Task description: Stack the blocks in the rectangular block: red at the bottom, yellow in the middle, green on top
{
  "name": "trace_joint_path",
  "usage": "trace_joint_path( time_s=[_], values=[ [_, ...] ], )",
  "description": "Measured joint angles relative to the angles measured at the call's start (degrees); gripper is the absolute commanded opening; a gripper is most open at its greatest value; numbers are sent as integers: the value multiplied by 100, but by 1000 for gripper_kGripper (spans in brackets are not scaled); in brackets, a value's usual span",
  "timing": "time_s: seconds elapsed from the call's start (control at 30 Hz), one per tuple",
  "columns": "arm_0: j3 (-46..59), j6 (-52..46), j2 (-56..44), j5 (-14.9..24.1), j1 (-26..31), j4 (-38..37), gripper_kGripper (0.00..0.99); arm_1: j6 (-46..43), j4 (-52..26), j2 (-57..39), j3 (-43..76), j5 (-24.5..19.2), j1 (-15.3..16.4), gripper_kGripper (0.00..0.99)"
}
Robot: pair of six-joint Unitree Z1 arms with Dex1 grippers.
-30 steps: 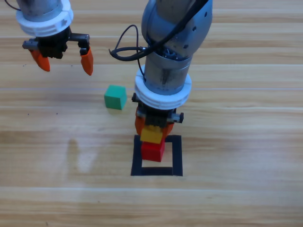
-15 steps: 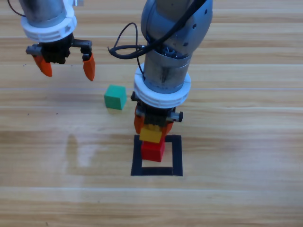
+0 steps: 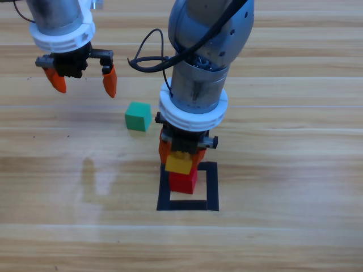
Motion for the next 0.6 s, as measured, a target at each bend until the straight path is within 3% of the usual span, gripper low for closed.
trace_joint_path(
  time_s=[0.6],
  values=[
    [0, 0, 0, 0, 0, -30, 959, -151, 3, 0, 143, -152, 0, 0]
  ],
)
